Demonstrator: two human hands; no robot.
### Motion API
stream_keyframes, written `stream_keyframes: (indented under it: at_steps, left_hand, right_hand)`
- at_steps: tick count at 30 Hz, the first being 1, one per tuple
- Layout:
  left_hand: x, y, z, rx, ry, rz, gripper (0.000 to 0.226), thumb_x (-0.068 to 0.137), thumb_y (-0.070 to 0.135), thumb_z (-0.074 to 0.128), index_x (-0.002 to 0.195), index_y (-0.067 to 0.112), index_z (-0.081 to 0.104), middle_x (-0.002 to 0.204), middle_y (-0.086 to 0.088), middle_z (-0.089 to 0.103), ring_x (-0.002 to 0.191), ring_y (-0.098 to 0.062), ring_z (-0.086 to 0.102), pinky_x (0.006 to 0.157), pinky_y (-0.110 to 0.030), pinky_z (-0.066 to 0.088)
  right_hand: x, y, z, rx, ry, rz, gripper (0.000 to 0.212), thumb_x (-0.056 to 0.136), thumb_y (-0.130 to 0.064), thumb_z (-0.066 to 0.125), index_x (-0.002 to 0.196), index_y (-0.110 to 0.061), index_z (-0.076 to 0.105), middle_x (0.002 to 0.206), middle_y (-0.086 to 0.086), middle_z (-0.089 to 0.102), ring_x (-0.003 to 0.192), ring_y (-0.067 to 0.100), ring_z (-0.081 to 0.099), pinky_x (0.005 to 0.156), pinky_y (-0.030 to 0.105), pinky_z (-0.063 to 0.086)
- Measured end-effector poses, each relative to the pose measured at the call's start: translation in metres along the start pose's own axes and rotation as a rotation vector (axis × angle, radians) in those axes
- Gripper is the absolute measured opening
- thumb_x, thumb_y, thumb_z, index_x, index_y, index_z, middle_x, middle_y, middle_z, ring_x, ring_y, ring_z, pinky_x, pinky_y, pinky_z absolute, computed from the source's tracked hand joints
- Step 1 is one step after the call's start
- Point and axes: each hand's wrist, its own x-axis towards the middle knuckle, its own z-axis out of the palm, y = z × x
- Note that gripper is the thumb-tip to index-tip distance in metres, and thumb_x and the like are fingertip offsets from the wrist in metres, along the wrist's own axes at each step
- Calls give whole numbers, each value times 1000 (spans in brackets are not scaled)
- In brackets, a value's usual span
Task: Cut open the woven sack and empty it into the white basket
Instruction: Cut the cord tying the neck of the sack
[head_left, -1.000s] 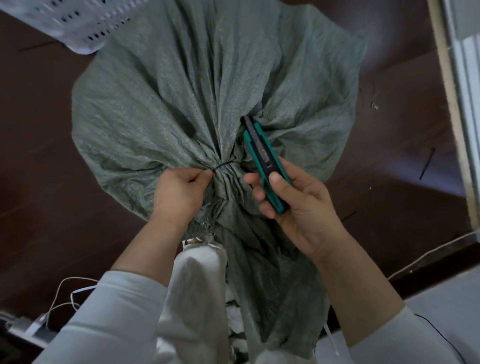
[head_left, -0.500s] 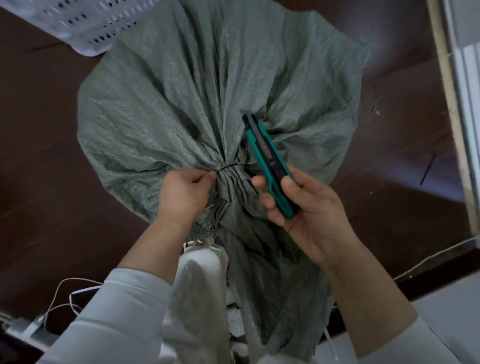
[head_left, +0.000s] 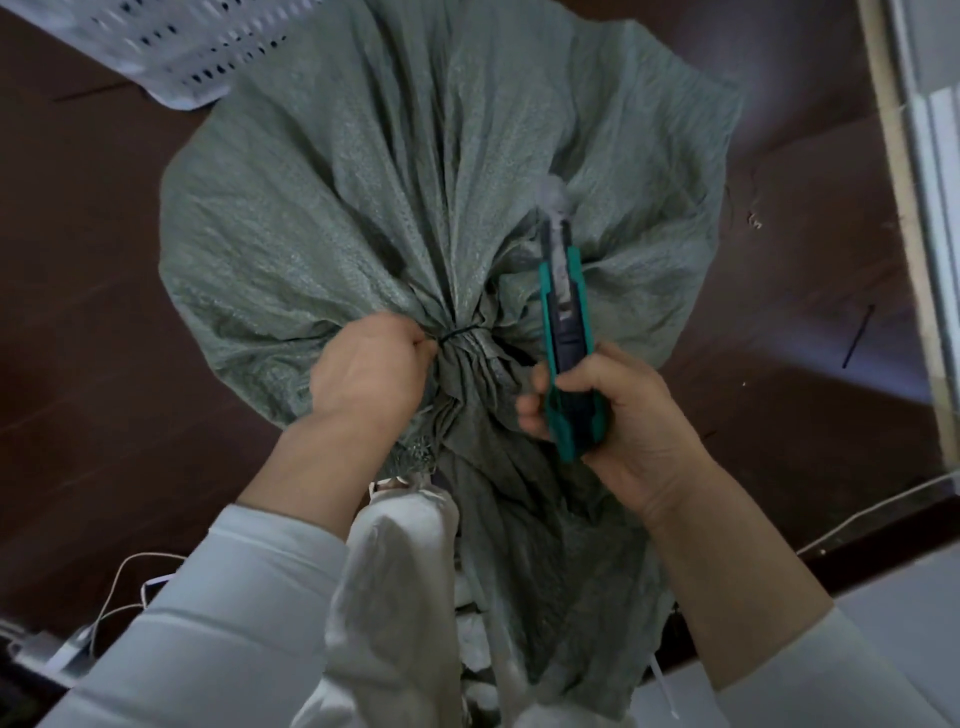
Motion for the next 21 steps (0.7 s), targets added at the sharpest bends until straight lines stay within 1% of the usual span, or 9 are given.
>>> stream_keyframes:
  at_steps: [3, 5, 6, 8, 10, 11, 16, 19, 21]
  left_hand:
    - [9, 7, -2, 82, -128, -17, 34, 95, 30, 46, 102, 1, 64, 111, -21, 65, 104, -37, 59, 87, -40, 47]
    - [10, 8, -1, 33, -180, -10, 37, 96, 30, 43, 103, -2, 61, 112, -24, 62, 105, -37, 58, 85, -37, 45]
    - [9, 7, 1, -69, -186, -11, 37, 97, 29, 43, 101, -2, 62, 106, -22, 63, 100, -33, 59, 81, -35, 45]
    - [5, 4, 6, -457, -211, -109, 30, 96, 26, 47, 85, 4, 64, 75, -9, 62, 71, -21, 58, 62, -25, 41]
    - [-1, 1, 10, -870, -248, -240, 32, 95, 22, 49, 65, 13, 55, 41, 8, 47, 37, -6, 42, 39, -14, 29]
    - [-4, 0, 13, -1027, -263, -279, 35, 95, 21, 49, 61, 15, 49, 32, 10, 39, 28, -3, 33, 34, -12, 22]
    - [-17, 11, 16, -1372, -235, -368, 37, 94, 24, 44, 57, 18, 38, 28, 10, 28, 24, -2, 22, 30, -9, 15]
    - [-24, 20, 13, -1430, -132, -398, 40, 90, 24, 49, 53, 19, 37, 27, 9, 31, 23, -2, 23, 29, -8, 16]
    - [-27, 26, 12, -1482, -62, -415, 42, 89, 18, 52, 48, 18, 39, 26, 7, 37, 21, -2, 30, 29, -6, 20]
  right_hand:
    - [1, 0, 2, -180, 1, 70, 33, 71, -25, 56, 101, -12, 57, 65, 1, 50, 50, 13, 45, 44, 24, 34]
    - [-3, 1, 0, -289, 20, 111, 42, 86, -47, 53, 108, -13, 64, 66, 0, 51, 52, 11, 42, 46, 26, 30]
    - [-6, 2, -2, -365, 41, 101, 46, 92, -49, 45, 108, -11, 65, 66, 0, 53, 53, 12, 42, 47, 27, 31]
    - [-14, 3, -5, -521, 83, 33, 43, 95, -44, 40, 98, -10, 65, 66, 3, 57, 52, 13, 45, 45, 29, 33]
    - [-23, 4, -6, -624, 93, -26, 33, 96, -41, 40, 84, -19, 61, 65, 5, 58, 51, 15, 47, 43, 28, 36]
    - [-26, 3, -6, -662, 101, -32, 31, 96, -41, 39, 80, -23, 59, 64, 5, 57, 51, 15, 48, 42, 28, 37]
    - [-32, 0, -5, -762, 142, -9, 35, 93, -44, 41, 68, -24, 56, 58, -2, 51, 52, 12, 48, 45, 25, 41]
    - [-33, 4, -9, -937, 127, -91, 21, 88, -45, 49, 94, -32, 64, 63, -16, 56, 67, 6, 53, 62, 26, 43]
    - [-35, 3, -12, -1047, 137, -142, 32, 86, -48, 51, 115, -35, 60, 73, -20, 55, 76, 3, 53, 71, 22, 42]
